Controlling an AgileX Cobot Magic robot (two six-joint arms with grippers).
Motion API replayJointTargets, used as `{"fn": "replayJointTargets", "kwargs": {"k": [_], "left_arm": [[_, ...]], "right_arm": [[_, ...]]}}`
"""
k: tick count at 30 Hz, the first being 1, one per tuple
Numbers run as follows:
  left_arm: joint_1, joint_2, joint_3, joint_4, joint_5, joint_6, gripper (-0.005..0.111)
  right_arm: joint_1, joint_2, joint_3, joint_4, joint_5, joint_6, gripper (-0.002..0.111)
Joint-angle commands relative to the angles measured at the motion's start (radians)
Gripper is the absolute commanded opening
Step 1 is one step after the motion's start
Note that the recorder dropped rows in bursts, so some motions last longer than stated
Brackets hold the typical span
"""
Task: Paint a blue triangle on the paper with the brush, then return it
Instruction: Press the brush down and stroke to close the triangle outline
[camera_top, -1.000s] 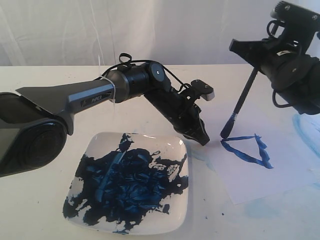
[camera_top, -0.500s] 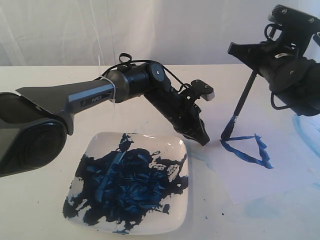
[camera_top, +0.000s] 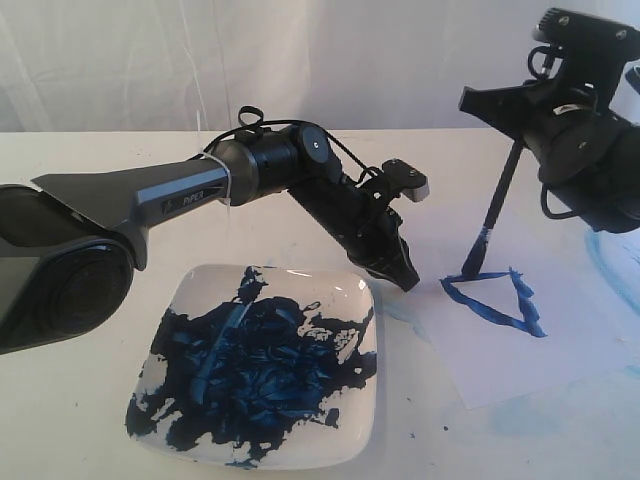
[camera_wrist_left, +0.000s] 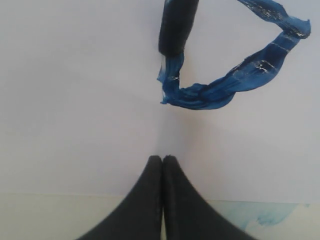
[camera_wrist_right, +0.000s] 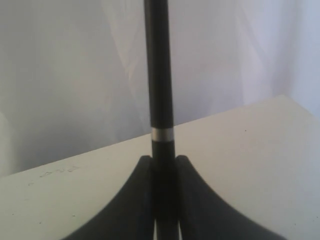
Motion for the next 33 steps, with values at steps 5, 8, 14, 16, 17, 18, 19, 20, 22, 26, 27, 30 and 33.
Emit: {"fn": "replayJointTargets", "kwargs": {"k": [5,8,14,16,17,18,19,20,22,26,27,30,33], "left_arm": [[-0.002,0.015,0.010,0.039,0.074,-0.004,0.000],[-0.002,0.015,0.010,0.035,0.072,-0.004,0.000],[-0.002,0.015,0.010,0.035,0.072,-0.004,0.000],[-0.002,0.015,0.010,0.035,0.072,-0.004,0.000],[-0.002,0.015,0.010,0.035,0.072,-0.004,0.000],[-0.002,0.015,0.010,0.035,0.072,-0.004,0.000],[-0.002,0.015,0.010,0.035,0.072,-0.004,0.000],[-0.002,0.015,0.010,0.035,0.072,-0.004,0.000],[-0.002,0.015,0.010,0.035,0.072,-0.004,0.000],[-0.002,0.015,0.010,0.035,0.072,-0.004,0.000],[-0.002,0.015,0.010,0.035,0.072,-0.004,0.000],[-0.002,0.015,0.010,0.035,0.072,-0.004,0.000],[-0.002,0.015,0.010,0.035,0.072,-0.004,0.000]], "right_arm": [[-0.001,-0.002,-0.002,0.011,-0.052,-0.080,0.000],[-0.001,-0.002,-0.002,0.013,-0.064,-0.087,0.000],[-0.001,-0.002,-0.002,0.076,-0.085,-0.151,0.000],[-0.001,-0.002,-0.002,0.097,-0.106,-0.185,0.000],[-0.001,-0.002,-0.002,0.097,-0.110,-0.196,0.000],[-0.001,-0.002,-0.002,0.097,-0.112,-0.207,0.000],[-0.001,-0.002,-0.002,0.097,-0.112,-0.217,0.000],[-0.001,-0.002,-0.002,0.097,-0.115,-0.219,0.000],[-0.001,-0.002,-0.002,0.097,-0.122,-0.219,0.000],[-0.001,-0.002,-0.002,0.097,-0.099,-0.182,0.000],[-0.001,-0.002,-0.002,0.097,-0.088,-0.156,0.000],[-0.001,0.002,-0.002,0.092,-0.074,-0.130,0.000],[-0.001,0.019,-0.002,0.090,-0.075,-0.130,0.000]]}}
